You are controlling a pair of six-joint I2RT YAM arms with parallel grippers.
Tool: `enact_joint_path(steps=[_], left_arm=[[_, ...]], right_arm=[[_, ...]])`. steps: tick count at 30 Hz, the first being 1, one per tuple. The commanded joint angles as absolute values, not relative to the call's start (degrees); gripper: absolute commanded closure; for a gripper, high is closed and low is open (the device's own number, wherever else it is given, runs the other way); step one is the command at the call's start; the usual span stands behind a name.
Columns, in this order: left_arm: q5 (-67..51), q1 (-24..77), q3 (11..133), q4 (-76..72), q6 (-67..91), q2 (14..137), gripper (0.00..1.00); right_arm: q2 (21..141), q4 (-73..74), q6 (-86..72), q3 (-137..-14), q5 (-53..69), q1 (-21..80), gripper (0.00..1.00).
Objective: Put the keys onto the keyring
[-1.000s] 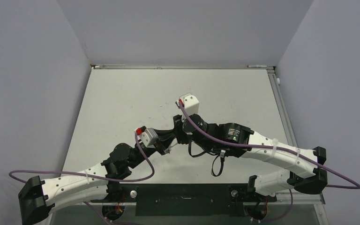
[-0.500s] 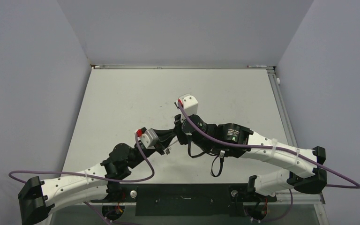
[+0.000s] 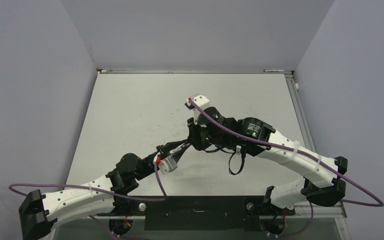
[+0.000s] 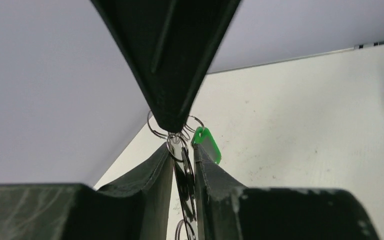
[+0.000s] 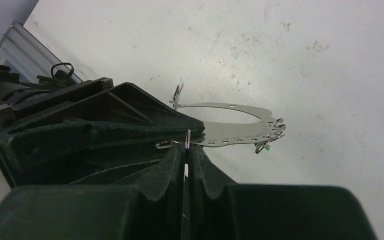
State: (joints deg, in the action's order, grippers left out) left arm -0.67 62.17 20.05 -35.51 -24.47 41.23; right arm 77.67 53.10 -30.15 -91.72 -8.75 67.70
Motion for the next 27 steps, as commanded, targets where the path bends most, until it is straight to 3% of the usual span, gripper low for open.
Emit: enact_joint_path(steps=[1,6,15,23,25,27], left_arm=[[-3.9,62.7,21.3,-30.7,-34.2,41.2,0.80],[-1.9,63.6,20.8,-30.2,-37.9,41.7,0.77],[0.9,63.6,20.5,-31.4,-38.8,41.4,1.00],[5.6,63.8,20.9,-31.0,-40.4,43.6,1.00],[5.7,64.1,20.8,-30.6,-40.1,43.6,0.79],[5.0,64.7,20.5,-30.3,-39.9,43.1,0.70]], right_arm=[[77.8,55.6,-27.4,-96.3,-2.2,64.1,0.95],[80.1,60.7,-25.3,-99.7,5.2,61.6,0.95],[81.5,65.6,-23.2,-99.6,11.4,61.7,0.95],[81.2,65.7,-22.7,-99.6,16.1,60.2,0.95],[80.5,64.7,-23.4,-99.6,14.5,59.3,0.95],[79.4,62.4,-23.7,-98.3,15.0,57.9,0.95]])
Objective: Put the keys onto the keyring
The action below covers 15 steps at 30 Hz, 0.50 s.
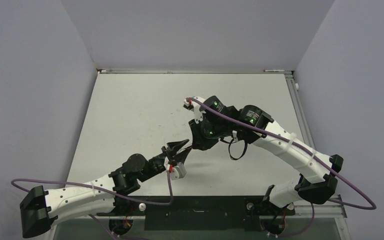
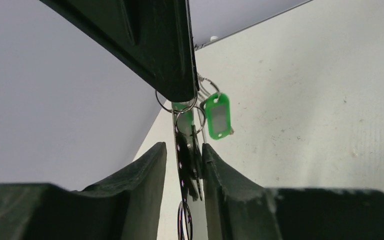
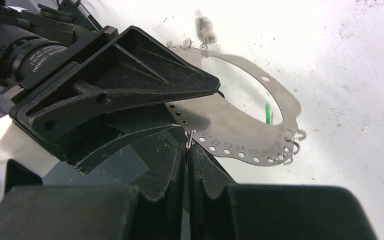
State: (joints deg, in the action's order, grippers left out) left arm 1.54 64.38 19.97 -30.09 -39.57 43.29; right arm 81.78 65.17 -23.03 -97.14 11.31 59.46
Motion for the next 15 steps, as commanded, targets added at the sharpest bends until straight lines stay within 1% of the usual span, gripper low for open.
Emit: enact_joint_path(steps=[1,2,4,6,10,12,13,15], left_arm=[[4.9,65.1,20.4,-30.0,-39.9,42.8,0.65],[5.1,65.4,20.5,-29.4,-39.8,42.7,0.58],[5.6,66.1,21.2,-27.0,-39.1,42.3,0.42],[6.5,67.3,22.5,-23.0,-37.7,41.7,0.31],[9.7,70.9,26.7,-12.0,-33.2,40.6,0.19],[12.7,72.8,30.6,-4.4,-29.1,40.8,0.15],[14.5,73.5,32.7,-1.0,-25.3,41.0,0.13],[17.1,74.2,37.0,8.1,-18.5,41.4,0.05]], right_arm=[[78.9,60.9,-24.0,-97.4,16.2,56.9,0.95],[78.6,59.7,-24.1,-96.8,16.8,56.1,0.95],[77.9,57.7,-24.4,-95.7,15.9,54.9,0.95],[76.9,55.1,-25.2,-93.9,14.2,53.6,0.95],[75.2,50.6,-26.8,-89.0,9.3,49.9,0.95],[74.3,47.3,-27.7,-85.4,8.3,47.8,0.95],[73.8,45.5,-28.4,-83.2,7.3,46.8,0.95],[73.2,41.4,-29.8,-79.0,6.6,45.2,0.95]])
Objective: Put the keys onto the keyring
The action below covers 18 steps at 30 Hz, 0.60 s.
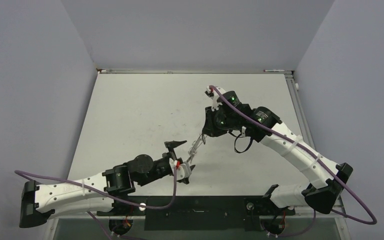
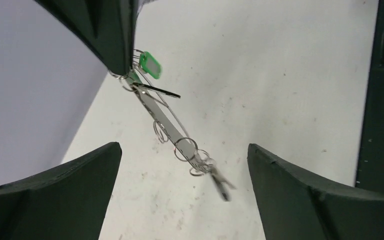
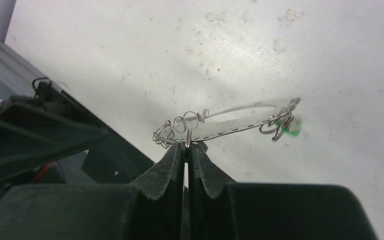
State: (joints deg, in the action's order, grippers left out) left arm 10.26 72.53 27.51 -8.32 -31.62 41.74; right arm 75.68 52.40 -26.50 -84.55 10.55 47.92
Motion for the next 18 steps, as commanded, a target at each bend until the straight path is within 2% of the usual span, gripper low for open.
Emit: enact_joint_path(steps=[1,2,7,12,18], left_arm=[[17.7,74.2,39.0,11.6,-15.3,41.2,0.00],[19.0,74.3,40.5,14.7,-12.3,40.7,0.03],[26.1,74.4,45.2,26.1,1.2,36.6,0.04],[29.2,74.4,47.3,36.7,5.7,34.5,0.04],[28.7,74.4,43.6,34.9,6.8,31.5,0.04]], right_arm=[[73.2,39.4,-30.2,-76.9,7.1,44.6,0.95],[73.4,37.4,-30.7,-75.3,7.3,44.2,0.95],[76.7,28.0,-32.4,-71.5,9.5,43.8,0.95],[78.0,19.3,-34.1,-69.0,8.6,43.6,0.95],[80.5,27.0,-37.7,-65.9,1.3,43.1,0.95]])
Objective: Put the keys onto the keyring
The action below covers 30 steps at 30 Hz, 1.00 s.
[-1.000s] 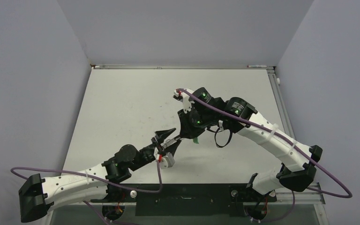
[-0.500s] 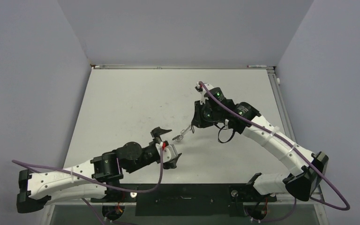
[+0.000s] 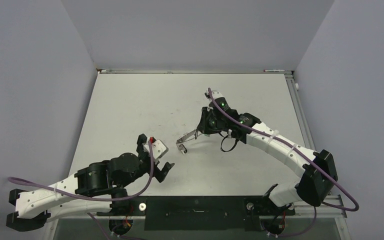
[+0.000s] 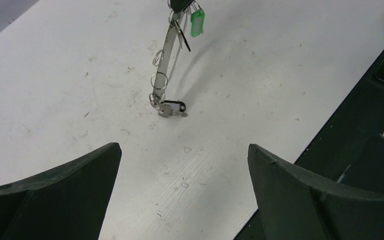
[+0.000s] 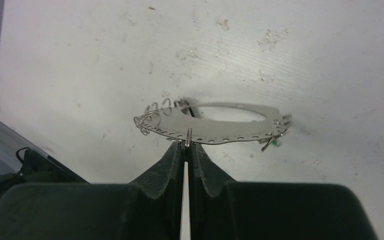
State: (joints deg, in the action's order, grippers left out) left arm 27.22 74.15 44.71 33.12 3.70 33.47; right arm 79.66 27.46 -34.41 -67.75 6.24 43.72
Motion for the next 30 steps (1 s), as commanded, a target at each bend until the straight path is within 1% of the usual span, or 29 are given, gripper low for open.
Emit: enact_joint_path(steps=[1,3,7,9,12,16,20,21,22,23,24,25,26,30], left_arm=[[28.1,74.4,43.4,34.4,6.8,30.9,0.04],[27.2,74.3,43.2,33.9,7.4,30.0,0.04],[25.6,73.4,42.5,33.1,9.0,29.0,0.04],[24.1,72.8,42.5,33.1,8.8,29.1,0.04],[23.3,72.5,42.7,33.1,8.7,29.9,0.04],[22.4,71.1,42.7,32.8,9.2,30.5,0.04],[17.6,67.5,41.9,31.2,9.0,30.8,0.04],[16.9,66.7,41.9,31.1,9.0,31.1,0.04],[16.4,65.9,41.9,30.9,9.0,31.4,0.04],[15.8,65.2,41.9,30.7,9.0,31.5,0.04],[14.9,64.3,41.6,30.3,9.1,31.6,0.04],[13.8,63.1,41.3,29.7,9.1,31.6,0.04],[12.7,62.3,40.9,29.5,9.1,31.5,0.04],[11.8,60.3,40.4,28.9,9.6,30.8,0.04]], right_arm=[[79.8,27.1,-38.3,-64.9,1.5,43.1,0.95],[78.3,27.5,-39.2,-63.6,0.5,43.0,0.95],[76.5,25.7,-40.5,-60.2,-7.3,40.4,0.95],[77.8,23.2,-42.0,-58.4,-5.5,36.6,0.95],[82.9,21.1,-43.1,-57.9,-1.8,31.5,0.95],[90.8,19.4,-42.4,-60.5,2.9,26.1,0.95],[96.7,18.1,-41.0,-63.8,4.9,23.1,0.94],[98.0,18.3,-40.3,-64.9,5.7,22.4,0.87],[99.1,18.1,-39.5,-65.8,7.1,21.6,0.74],[100.0,17.9,-38.5,-66.8,8.6,21.2,0.51],[100.1,17.6,-38.0,-67.3,9.0,20.9,0.35],[99.9,17.4,-37.4,-67.7,9.0,20.6,0.23],[99.3,17.2,-36.8,-67.9,9.0,20.4,0.20],[95.1,17.4,-32.3,-68.4,6.5,20.2,0.18]])
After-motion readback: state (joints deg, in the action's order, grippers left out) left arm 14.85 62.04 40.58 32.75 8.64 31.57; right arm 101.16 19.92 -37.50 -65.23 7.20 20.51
